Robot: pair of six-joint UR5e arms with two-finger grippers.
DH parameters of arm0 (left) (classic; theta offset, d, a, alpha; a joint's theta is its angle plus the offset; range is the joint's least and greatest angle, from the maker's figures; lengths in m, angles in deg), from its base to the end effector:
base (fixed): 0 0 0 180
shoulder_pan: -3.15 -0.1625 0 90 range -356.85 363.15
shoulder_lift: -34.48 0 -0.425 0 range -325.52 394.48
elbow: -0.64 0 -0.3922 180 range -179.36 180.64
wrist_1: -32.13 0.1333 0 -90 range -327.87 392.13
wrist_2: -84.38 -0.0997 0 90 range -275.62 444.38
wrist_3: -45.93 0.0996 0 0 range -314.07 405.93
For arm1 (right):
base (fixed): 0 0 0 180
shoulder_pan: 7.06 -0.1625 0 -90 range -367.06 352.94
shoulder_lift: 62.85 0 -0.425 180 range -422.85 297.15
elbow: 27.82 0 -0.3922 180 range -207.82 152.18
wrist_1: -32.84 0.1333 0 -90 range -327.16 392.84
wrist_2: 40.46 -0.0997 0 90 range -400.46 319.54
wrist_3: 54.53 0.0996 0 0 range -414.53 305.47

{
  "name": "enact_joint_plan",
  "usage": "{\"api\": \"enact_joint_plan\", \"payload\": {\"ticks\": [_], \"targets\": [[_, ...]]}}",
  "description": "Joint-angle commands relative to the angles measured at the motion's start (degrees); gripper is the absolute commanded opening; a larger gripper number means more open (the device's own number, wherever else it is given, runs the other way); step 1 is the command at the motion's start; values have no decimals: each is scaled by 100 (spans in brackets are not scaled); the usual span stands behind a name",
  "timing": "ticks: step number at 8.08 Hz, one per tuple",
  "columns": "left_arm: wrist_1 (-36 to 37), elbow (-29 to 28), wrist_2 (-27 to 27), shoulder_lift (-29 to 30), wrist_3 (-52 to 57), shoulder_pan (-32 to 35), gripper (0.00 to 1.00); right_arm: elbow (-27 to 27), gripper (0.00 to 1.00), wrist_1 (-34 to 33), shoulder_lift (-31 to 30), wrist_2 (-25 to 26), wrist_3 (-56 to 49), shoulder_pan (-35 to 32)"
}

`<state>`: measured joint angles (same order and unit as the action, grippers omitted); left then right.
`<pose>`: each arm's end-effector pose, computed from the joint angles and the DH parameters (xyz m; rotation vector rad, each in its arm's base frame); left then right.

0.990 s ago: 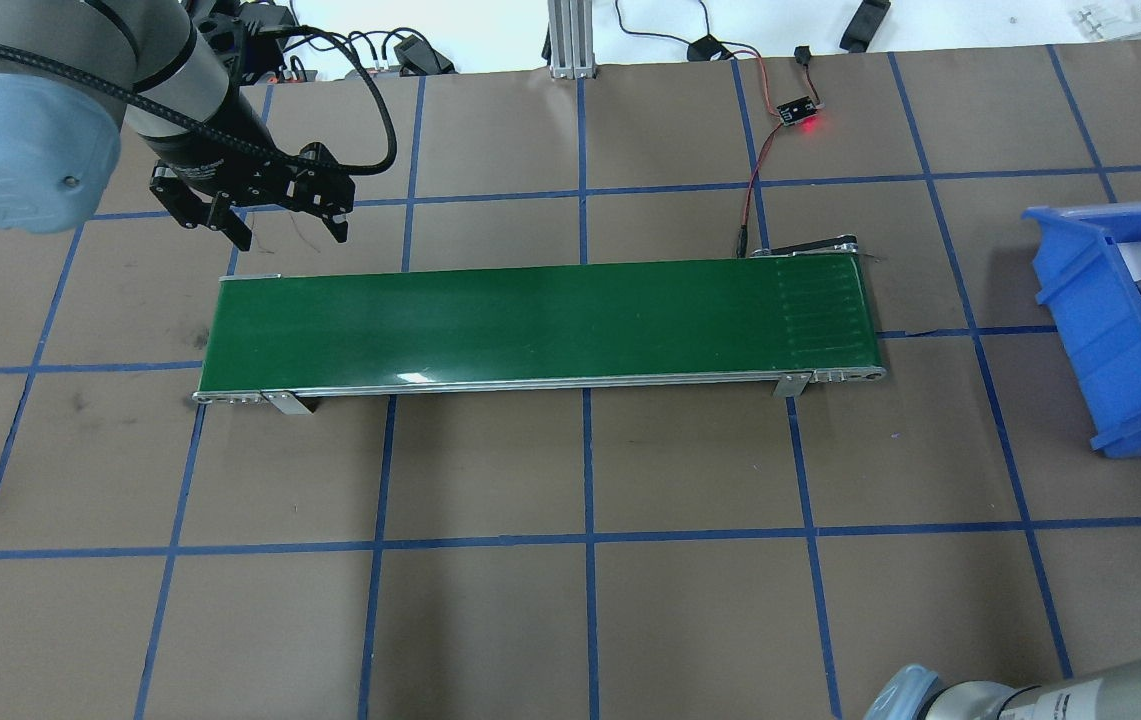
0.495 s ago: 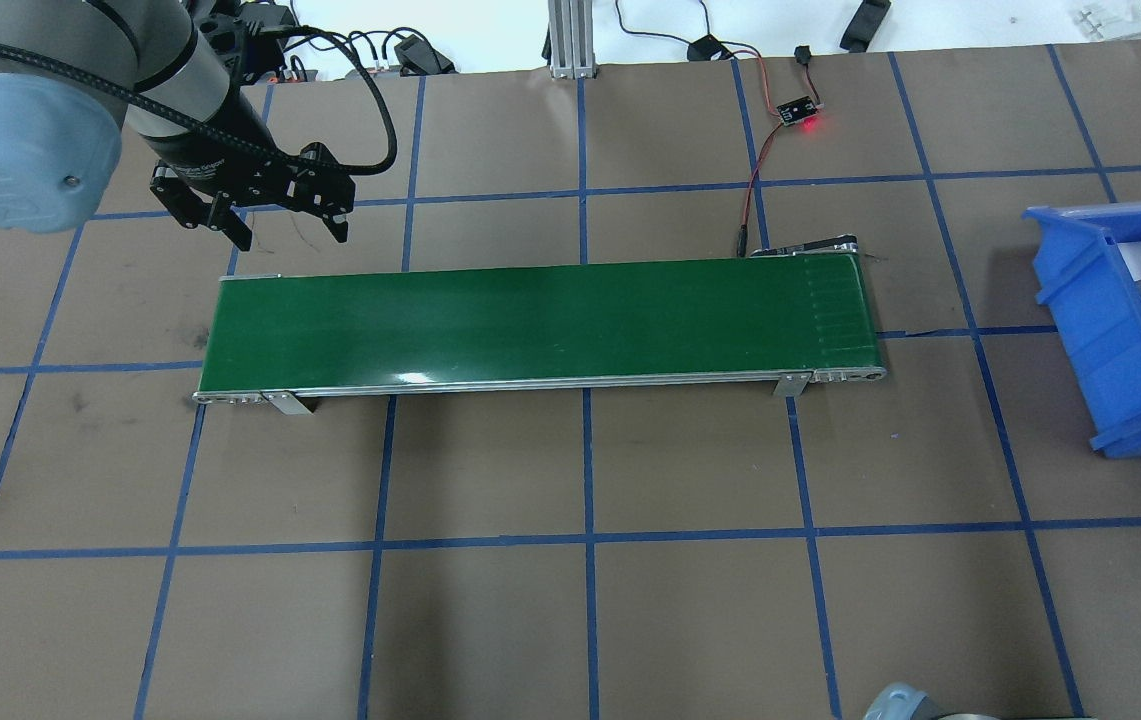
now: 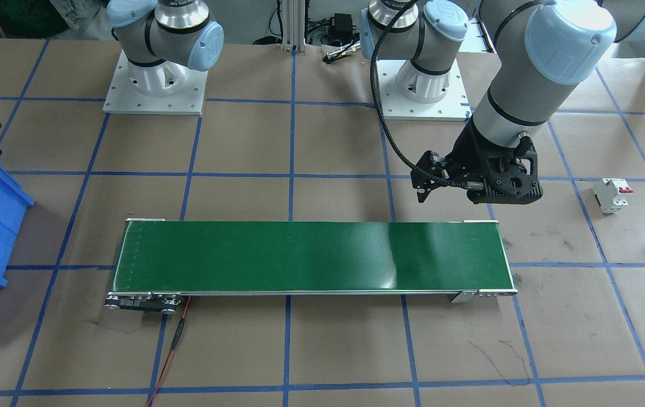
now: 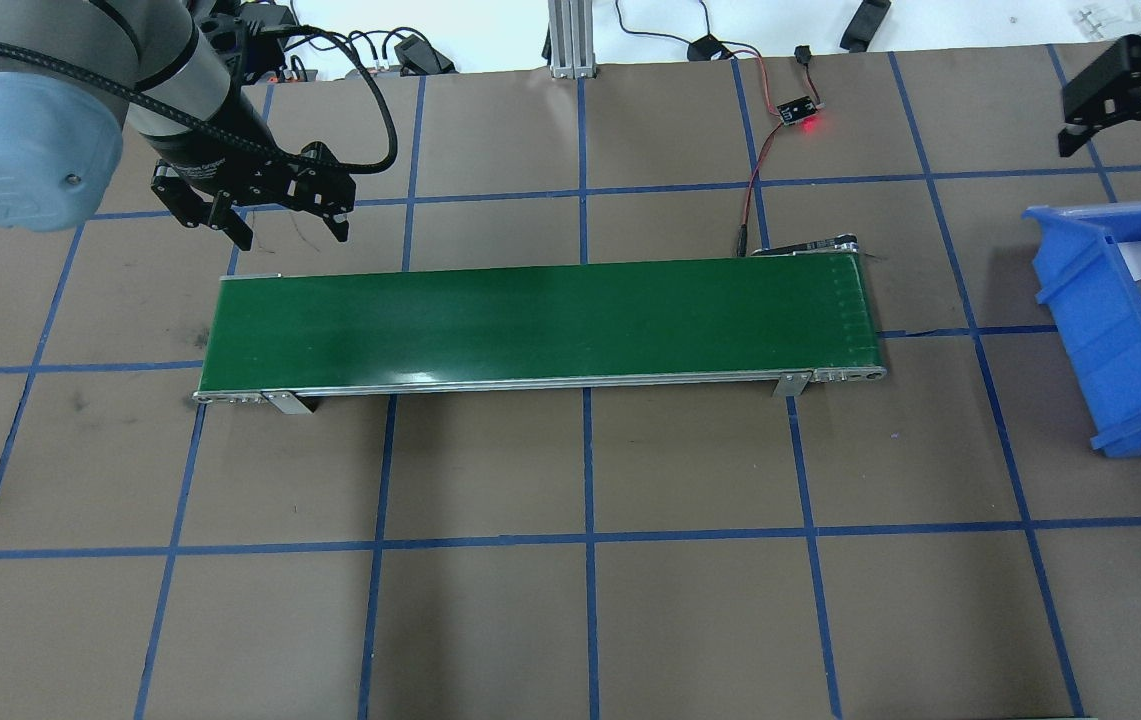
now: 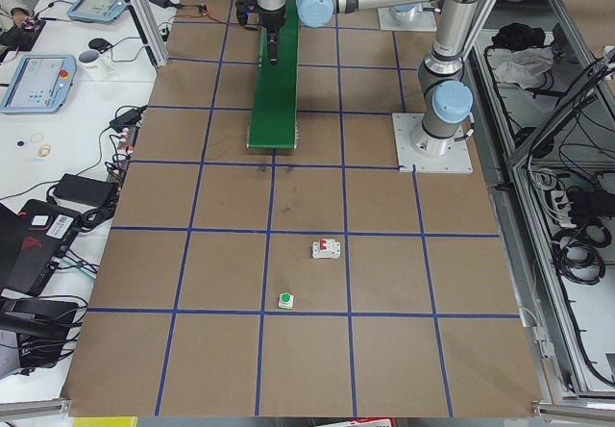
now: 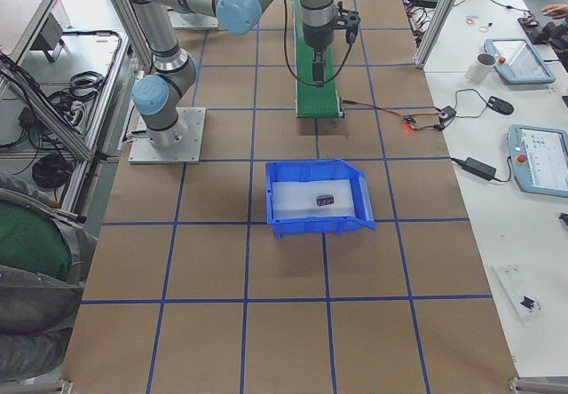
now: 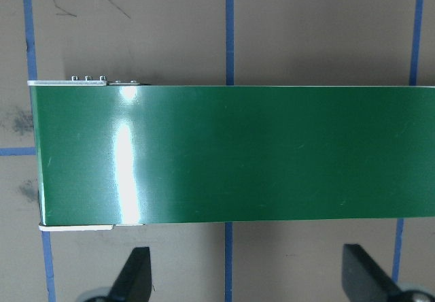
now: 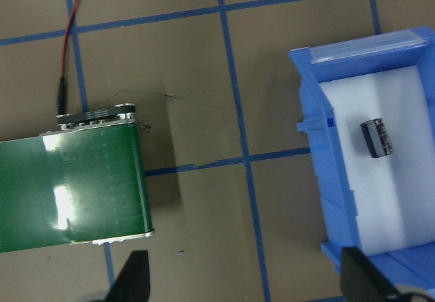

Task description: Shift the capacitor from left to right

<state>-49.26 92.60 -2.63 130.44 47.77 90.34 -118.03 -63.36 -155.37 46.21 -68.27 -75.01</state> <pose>-0.1122 -0.5396 0.4329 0.0257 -3.0898 0.0219 -0.0537 -0.5031 0.5193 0.2195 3.1144 -0.2489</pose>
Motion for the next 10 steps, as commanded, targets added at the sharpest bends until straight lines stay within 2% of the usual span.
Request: {"api": "enact_joint_plan", "payload": {"ticks": [1, 5, 7, 10], "targets": [[0, -3, 0, 1, 0, 0, 100, -5, 100, 14, -12, -19, 1204, -1050], [0, -3, -26, 1, 9, 0, 100, -40, 100, -48, 49, 42, 2146, -2079], [0, -3, -132, 1, 9, 0, 100, -84, 100, -48, 76, 51, 2490, -2370], [-70, -38, -280, -60, 0, 0, 100, -84, 100, -66, 102, 60, 2491, -2406]]}}
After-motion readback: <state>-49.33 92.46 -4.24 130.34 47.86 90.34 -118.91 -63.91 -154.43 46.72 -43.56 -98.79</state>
